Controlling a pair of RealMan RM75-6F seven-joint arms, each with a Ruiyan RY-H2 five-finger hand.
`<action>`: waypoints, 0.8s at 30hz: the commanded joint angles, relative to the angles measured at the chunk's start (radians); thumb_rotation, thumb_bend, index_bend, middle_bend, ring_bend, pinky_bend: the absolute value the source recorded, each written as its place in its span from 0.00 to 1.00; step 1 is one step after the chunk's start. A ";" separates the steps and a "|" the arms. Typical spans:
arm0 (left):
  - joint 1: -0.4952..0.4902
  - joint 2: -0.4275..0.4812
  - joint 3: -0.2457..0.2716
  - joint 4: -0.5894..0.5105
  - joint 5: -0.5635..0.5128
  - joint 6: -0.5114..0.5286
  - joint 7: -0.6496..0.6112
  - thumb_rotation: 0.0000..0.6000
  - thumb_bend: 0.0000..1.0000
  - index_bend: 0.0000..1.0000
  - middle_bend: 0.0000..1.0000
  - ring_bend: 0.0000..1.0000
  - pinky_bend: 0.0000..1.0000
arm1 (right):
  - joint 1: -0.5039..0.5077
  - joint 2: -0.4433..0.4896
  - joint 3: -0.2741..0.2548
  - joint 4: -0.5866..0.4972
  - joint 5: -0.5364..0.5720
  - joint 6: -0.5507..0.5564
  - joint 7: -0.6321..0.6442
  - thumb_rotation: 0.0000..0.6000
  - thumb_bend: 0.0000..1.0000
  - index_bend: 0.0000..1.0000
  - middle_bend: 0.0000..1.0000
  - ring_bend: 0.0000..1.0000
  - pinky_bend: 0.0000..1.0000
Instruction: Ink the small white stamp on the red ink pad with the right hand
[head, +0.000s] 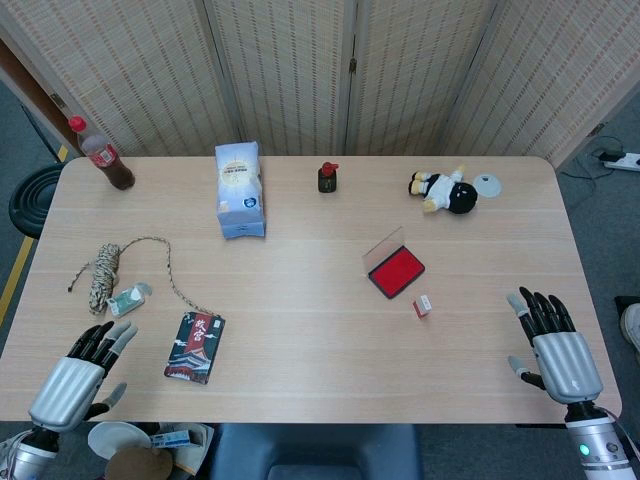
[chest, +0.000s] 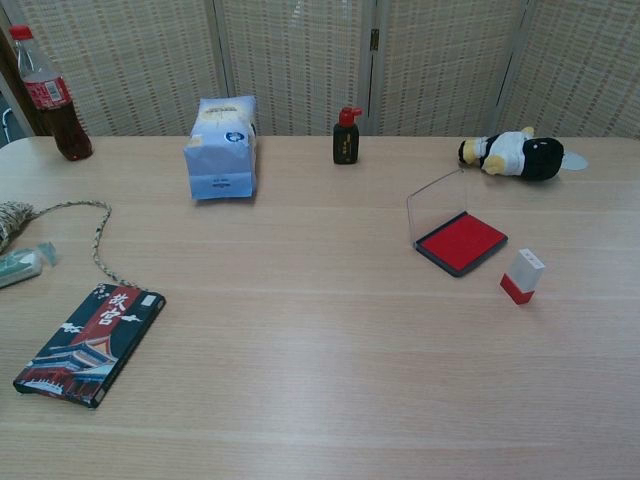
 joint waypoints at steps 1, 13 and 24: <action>-0.004 -0.001 -0.006 0.002 -0.019 -0.012 -0.003 1.00 0.34 0.00 0.00 0.00 0.10 | 0.003 -0.002 -0.002 0.002 0.003 -0.010 -0.002 1.00 0.23 0.04 0.00 0.00 0.00; -0.007 0.002 -0.019 0.002 -0.044 -0.015 -0.014 1.00 0.34 0.00 0.00 0.00 0.10 | 0.021 -0.024 0.005 0.017 0.040 -0.054 -0.026 1.00 0.23 0.04 0.00 0.00 0.00; 0.005 0.011 -0.015 -0.011 -0.044 0.002 -0.009 1.00 0.34 0.00 0.00 0.00 0.10 | 0.077 -0.022 0.003 0.006 0.012 -0.124 -0.098 1.00 0.23 0.04 0.00 0.00 0.00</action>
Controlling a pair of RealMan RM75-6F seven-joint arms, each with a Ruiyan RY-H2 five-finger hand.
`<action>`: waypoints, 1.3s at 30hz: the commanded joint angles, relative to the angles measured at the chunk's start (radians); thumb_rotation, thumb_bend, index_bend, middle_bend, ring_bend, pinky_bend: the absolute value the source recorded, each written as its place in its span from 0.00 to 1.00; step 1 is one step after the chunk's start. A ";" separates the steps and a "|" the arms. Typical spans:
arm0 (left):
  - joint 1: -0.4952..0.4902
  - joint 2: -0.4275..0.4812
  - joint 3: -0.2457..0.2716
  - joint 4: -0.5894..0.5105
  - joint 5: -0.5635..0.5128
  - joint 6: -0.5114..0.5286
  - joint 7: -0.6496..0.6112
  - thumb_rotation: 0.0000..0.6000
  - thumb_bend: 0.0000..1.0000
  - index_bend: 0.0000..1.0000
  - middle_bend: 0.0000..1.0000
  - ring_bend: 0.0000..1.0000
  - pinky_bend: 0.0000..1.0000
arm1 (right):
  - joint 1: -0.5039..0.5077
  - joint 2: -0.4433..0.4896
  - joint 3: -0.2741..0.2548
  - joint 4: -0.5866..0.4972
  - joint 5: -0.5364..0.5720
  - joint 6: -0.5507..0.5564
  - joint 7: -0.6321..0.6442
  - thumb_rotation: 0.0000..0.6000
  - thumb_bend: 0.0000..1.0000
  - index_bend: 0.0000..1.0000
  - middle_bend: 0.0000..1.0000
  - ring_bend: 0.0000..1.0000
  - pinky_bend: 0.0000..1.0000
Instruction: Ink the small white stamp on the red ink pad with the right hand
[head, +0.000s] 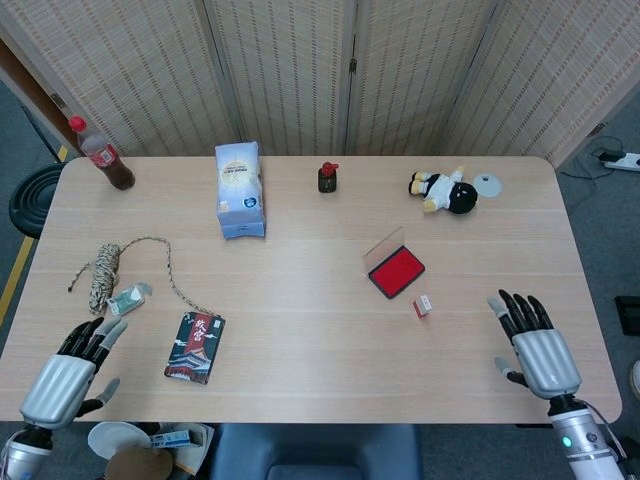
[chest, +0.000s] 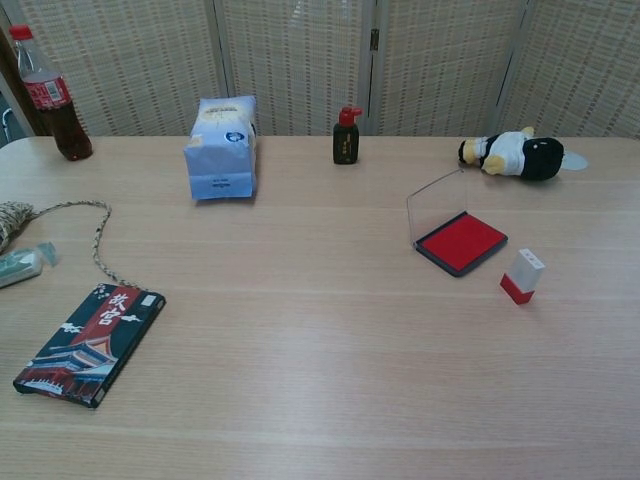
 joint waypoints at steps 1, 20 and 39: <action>-0.004 0.000 -0.003 -0.004 -0.014 -0.015 0.005 1.00 0.34 0.00 0.00 0.00 0.10 | 0.043 0.005 0.016 0.009 0.004 -0.050 -0.041 1.00 0.24 0.04 0.00 0.00 0.00; -0.001 0.006 -0.006 -0.009 -0.020 -0.012 -0.002 1.00 0.34 0.00 0.00 0.00 0.10 | 0.250 -0.013 0.096 0.008 0.178 -0.361 0.044 1.00 0.25 0.14 0.00 0.00 0.00; 0.008 0.034 -0.006 -0.001 -0.001 0.025 -0.077 1.00 0.34 0.00 0.00 0.00 0.10 | 0.332 -0.176 0.130 0.124 0.322 -0.372 -0.037 1.00 0.26 0.21 0.00 0.00 0.00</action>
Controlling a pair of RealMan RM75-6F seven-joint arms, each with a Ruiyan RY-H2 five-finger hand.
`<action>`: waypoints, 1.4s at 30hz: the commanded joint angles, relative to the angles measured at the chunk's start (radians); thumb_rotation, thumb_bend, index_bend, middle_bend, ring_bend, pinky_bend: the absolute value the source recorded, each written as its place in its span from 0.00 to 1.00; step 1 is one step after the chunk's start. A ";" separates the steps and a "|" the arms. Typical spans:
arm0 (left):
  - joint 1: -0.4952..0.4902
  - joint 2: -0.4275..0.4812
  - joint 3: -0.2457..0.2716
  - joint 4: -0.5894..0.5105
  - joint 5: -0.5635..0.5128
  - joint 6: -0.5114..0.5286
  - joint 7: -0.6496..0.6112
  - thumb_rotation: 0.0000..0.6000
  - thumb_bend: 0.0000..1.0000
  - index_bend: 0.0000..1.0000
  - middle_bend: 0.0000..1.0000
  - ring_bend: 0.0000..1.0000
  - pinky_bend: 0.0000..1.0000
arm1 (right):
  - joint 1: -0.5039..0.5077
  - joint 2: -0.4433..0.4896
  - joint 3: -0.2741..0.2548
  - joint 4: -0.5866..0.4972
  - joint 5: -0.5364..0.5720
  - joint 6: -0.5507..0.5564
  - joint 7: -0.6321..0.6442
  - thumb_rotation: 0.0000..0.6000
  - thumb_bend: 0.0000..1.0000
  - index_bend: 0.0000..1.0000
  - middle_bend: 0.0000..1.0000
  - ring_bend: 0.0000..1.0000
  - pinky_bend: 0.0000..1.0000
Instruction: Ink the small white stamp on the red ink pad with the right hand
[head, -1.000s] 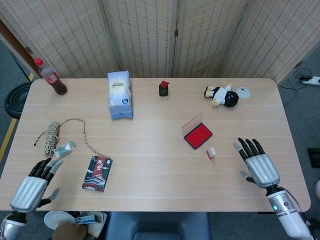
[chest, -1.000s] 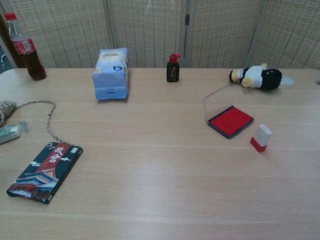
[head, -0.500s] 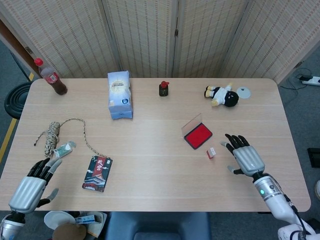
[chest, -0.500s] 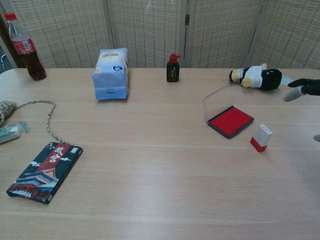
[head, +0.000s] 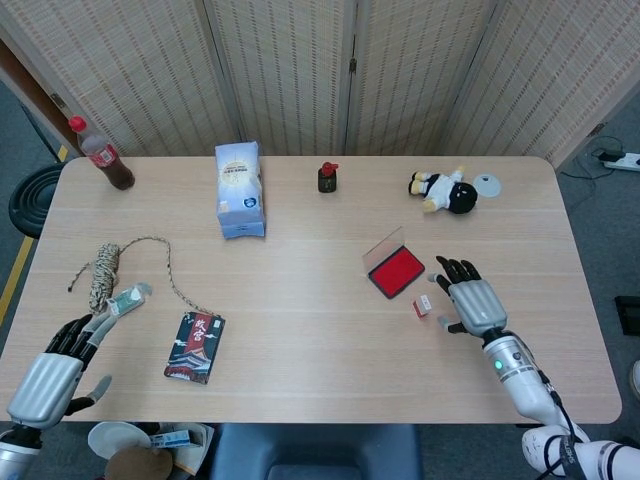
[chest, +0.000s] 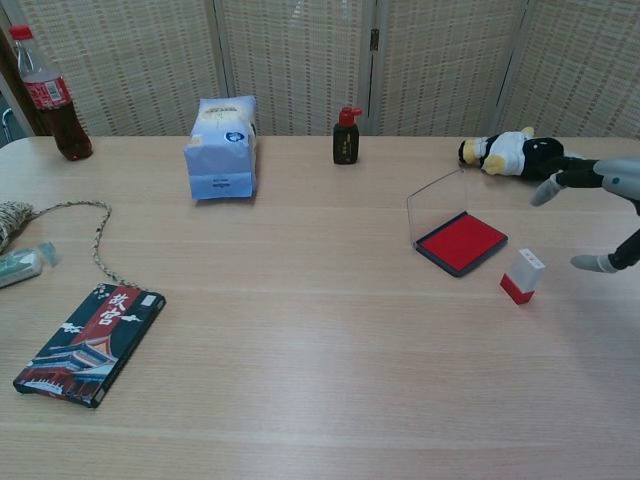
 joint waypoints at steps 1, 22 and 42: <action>0.000 0.002 0.000 0.001 0.004 0.002 -0.006 1.00 0.34 0.00 0.00 0.00 0.10 | 0.008 -0.030 -0.008 0.031 0.006 0.003 -0.009 1.00 0.26 0.21 0.00 0.00 0.00; 0.001 -0.007 -0.006 0.002 -0.011 -0.005 0.020 1.00 0.34 0.00 0.00 0.00 0.10 | 0.079 -0.056 -0.034 0.134 0.013 -0.108 0.063 1.00 0.24 0.21 0.00 0.00 0.00; 0.003 -0.005 -0.008 0.005 -0.011 -0.001 0.008 1.00 0.34 0.00 0.00 0.00 0.10 | 0.088 -0.109 -0.051 0.212 -0.003 -0.098 0.096 1.00 0.24 0.26 0.00 0.00 0.00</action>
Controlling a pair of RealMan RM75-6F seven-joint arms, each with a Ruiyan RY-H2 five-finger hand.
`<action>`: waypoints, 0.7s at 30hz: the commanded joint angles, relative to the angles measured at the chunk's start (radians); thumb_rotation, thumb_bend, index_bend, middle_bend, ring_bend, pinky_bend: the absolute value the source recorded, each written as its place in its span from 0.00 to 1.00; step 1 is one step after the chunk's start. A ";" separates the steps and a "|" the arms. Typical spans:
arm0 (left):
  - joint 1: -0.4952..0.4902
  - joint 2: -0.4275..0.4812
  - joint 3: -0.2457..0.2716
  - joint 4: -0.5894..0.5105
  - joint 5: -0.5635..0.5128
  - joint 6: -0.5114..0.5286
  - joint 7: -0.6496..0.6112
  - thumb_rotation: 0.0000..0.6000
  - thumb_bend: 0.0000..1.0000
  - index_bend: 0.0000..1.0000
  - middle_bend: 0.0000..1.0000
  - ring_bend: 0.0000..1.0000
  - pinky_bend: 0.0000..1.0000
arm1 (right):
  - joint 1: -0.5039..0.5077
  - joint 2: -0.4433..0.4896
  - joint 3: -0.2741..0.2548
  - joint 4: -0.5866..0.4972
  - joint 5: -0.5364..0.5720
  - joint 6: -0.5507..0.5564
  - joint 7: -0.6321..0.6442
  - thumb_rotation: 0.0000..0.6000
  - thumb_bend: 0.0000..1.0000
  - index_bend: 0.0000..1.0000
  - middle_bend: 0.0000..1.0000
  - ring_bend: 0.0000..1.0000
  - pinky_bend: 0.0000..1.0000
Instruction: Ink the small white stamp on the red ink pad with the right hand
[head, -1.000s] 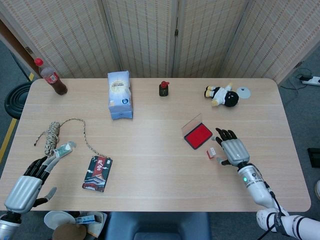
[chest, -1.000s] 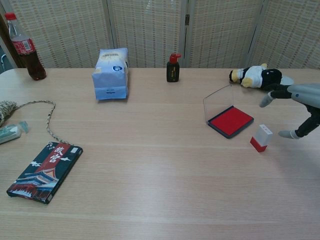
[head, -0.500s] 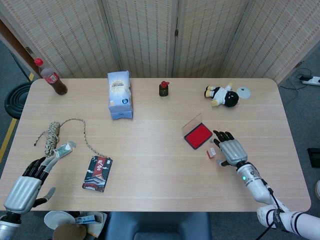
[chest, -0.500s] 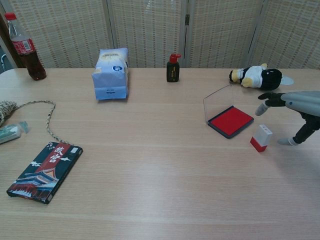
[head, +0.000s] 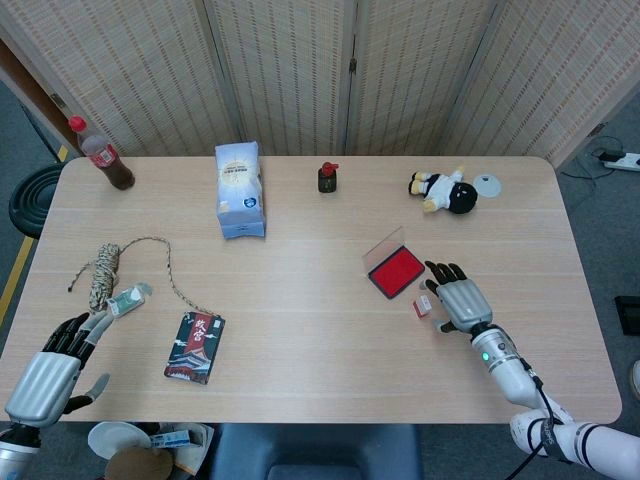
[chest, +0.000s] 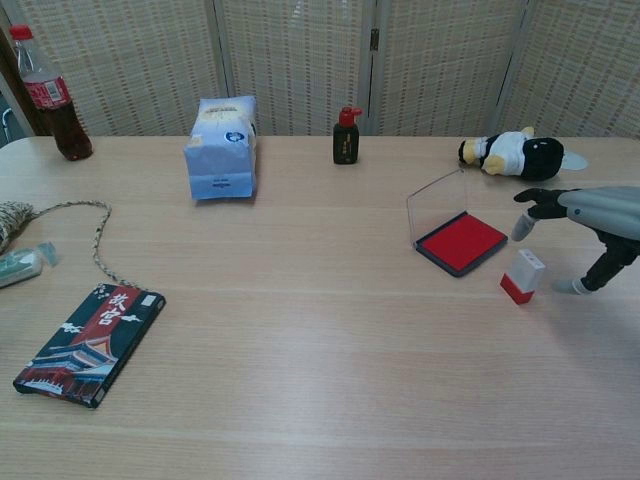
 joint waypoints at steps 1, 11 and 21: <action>0.000 0.001 0.002 0.001 0.004 0.000 -0.005 1.00 0.34 0.00 0.00 0.00 0.10 | 0.005 -0.011 0.000 0.015 0.002 -0.009 0.010 1.00 0.24 0.26 0.00 0.00 0.00; 0.006 0.004 0.004 0.015 0.019 0.022 -0.033 1.00 0.34 0.00 0.00 0.00 0.10 | 0.022 -0.045 0.002 0.057 0.012 -0.027 0.008 1.00 0.22 0.35 0.00 0.00 0.00; 0.010 0.004 0.005 0.027 0.036 0.042 -0.057 1.00 0.34 0.00 0.00 0.00 0.10 | 0.026 -0.076 0.006 0.084 0.011 -0.010 -0.001 1.00 0.22 0.46 0.00 0.00 0.00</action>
